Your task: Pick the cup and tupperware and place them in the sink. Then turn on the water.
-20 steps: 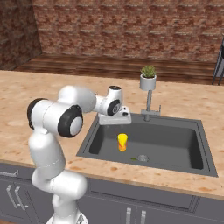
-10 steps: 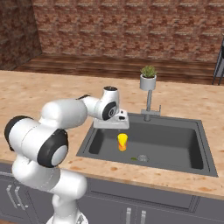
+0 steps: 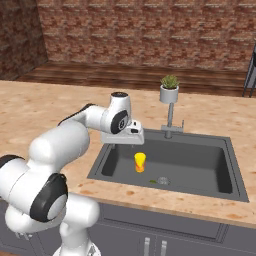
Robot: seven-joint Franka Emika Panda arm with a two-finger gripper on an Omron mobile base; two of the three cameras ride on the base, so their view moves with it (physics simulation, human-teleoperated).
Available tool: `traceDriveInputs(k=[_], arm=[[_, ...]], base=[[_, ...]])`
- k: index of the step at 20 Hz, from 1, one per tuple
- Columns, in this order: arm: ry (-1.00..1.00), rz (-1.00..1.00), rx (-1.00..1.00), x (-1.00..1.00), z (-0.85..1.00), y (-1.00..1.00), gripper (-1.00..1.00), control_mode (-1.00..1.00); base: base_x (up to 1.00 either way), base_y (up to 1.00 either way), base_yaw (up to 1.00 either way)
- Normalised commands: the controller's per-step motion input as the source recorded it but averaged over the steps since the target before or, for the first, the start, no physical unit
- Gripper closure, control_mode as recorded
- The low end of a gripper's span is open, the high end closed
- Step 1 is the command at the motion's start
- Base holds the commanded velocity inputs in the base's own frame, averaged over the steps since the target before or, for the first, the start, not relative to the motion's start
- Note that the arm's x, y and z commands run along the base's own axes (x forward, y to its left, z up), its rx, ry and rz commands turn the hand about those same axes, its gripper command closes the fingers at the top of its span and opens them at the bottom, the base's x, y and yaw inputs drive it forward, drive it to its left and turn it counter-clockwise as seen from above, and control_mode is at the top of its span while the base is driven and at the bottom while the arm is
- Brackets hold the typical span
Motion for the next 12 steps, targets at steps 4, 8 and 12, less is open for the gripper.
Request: traceDriveInputs(k=[4, 8, 12], arm=[[0.02, 0.00, 0.00, -0.29, 0.46, 0.00, -1.00, -1.00], [0.01, 0.00, 0.00, -0.26, 0.42, 0.02, -1.00, -1.00], [0.03, -0.02, 0.00, -0.13, 0.32, 0.17, -1.00, -1.00]], base=[[0.00, 0.00, 0.00], [0.00, 0.00, 0.00], [0.00, 0.00, 0.00]])
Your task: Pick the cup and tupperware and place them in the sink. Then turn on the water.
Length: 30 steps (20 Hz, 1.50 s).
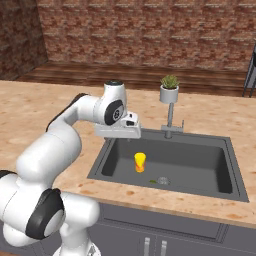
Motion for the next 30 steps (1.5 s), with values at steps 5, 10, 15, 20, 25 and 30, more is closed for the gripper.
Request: traceDriveInputs(k=[5, 10, 15, 20, 25, 30], arm=[[0.02, -0.01, 0.00, -0.18, 0.24, 0.12, -1.00, -1.00], [0.03, -0.01, 0.00, -0.18, 0.21, 0.21, -1.00, -1.00], [0.03, 0.00, 0.00, -0.21, 0.14, 0.25, -1.00, -1.00], [0.01, 0.00, 0.00, -0.29, 0.14, 0.16, -1.00, -1.00], [0.01, 0.00, 0.00, -0.28, 0.19, 0.06, -1.00, -1.00], [0.02, 0.00, 0.00, -0.21, 0.19, 0.02, -1.00, -1.00]], base=[[0.00, 0.00, 0.00], [0.00, 0.00, 0.00], [0.00, 0.00, 0.00], [0.00, 0.00, 0.00], [0.00, 0.00, 0.00], [0.00, 0.00, 0.00]])
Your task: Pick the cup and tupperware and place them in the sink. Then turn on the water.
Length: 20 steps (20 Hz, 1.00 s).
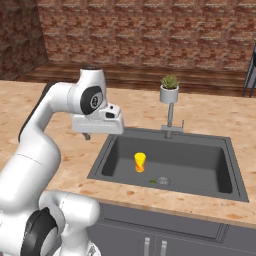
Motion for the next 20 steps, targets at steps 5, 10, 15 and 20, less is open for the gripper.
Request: traceDriveInputs(k=[5, 10, 15, 20], arm=[[0.02, 0.00, 0.00, -0.27, 0.06, 0.01, -1.00, -1.00], [0.00, 0.00, 0.00, -0.28, 0.00, -0.03, -1.00, -1.00], [0.00, 0.00, 0.00, -0.09, 0.00, -0.04, -1.00, -1.00], [0.00, 0.00, 0.00, -0.04, 0.00, 0.00, -1.00, 1.00]], base=[[0.00, 0.00, 0.00], [0.00, 0.00, 0.00], [0.00, 0.00, 0.00], [-0.14, -0.03, 0.00]])
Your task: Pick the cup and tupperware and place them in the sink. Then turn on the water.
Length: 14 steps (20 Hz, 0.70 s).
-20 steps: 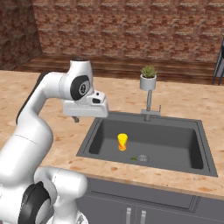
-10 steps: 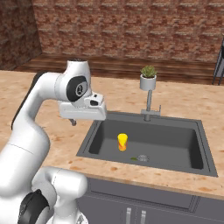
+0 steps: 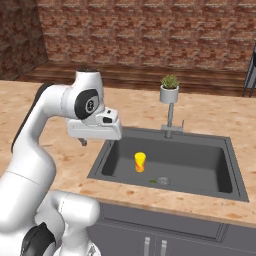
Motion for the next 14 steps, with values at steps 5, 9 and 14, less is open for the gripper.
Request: traceDriveInputs(k=[5, 9, 14], arm=[[0.00, 0.00, 0.00, 0.00, 0.00, 0.00, -1.00, 1.00], [0.00, 0.00, 0.00, 0.00, 0.00, 0.00, -1.00, 1.00], [0.00, 0.00, 0.00, 0.00, 0.00, 0.00, -1.00, 1.00]], base=[[-0.36, -0.28, 0.00], [-0.54, -0.69, 0.00], [-0.66, -0.92, 0.00]])
